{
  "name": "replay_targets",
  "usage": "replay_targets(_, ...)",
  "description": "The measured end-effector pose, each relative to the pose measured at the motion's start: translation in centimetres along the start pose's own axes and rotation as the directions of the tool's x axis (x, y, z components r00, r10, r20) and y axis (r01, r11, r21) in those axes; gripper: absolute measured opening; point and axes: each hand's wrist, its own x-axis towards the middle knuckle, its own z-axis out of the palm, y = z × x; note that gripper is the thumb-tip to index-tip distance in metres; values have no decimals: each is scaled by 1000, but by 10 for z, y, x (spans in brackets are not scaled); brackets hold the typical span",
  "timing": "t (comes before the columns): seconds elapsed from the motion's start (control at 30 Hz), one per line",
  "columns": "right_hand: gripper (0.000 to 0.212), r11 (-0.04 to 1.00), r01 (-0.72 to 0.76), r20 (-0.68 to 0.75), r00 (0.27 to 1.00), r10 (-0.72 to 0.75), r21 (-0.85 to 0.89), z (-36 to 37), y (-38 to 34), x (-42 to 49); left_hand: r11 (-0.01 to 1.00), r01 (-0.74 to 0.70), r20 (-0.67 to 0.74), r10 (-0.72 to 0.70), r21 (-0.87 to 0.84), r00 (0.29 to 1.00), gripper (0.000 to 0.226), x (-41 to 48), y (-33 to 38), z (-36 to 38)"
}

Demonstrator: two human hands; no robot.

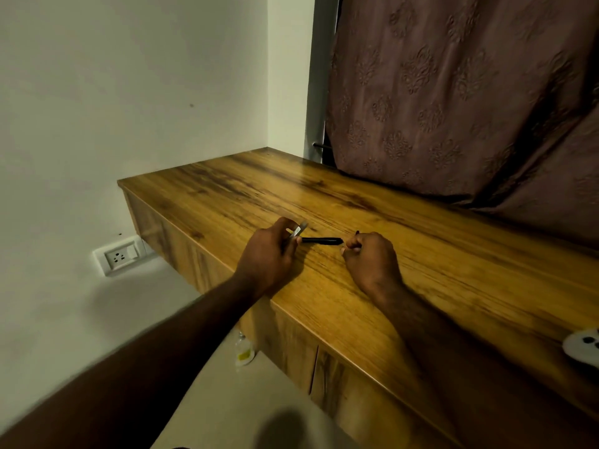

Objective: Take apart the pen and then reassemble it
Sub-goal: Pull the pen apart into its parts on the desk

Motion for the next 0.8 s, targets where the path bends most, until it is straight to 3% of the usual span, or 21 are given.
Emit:
replay_targets(0.23,14,986,32,22,999,-29,-165,4,-7,-3,988,-102,-15,105,118,994,17,-9,3,5)
replay_targets(0.37,10,987,67,-1,998,-68,-147,2,-7,-6,993,-80,-17,82,87,996,19,-9,2,5)
replay_targets(0.5,20,976,132,35,991,-128,-174,3,-9,-9,993,-85,-33,88,79,996,18,-10,3,5)
replay_targets(0.8,9,947,214,78,976,-201,-239,7,-10,-11,998,-36,-2,36,61,999,16,-9,1,5)
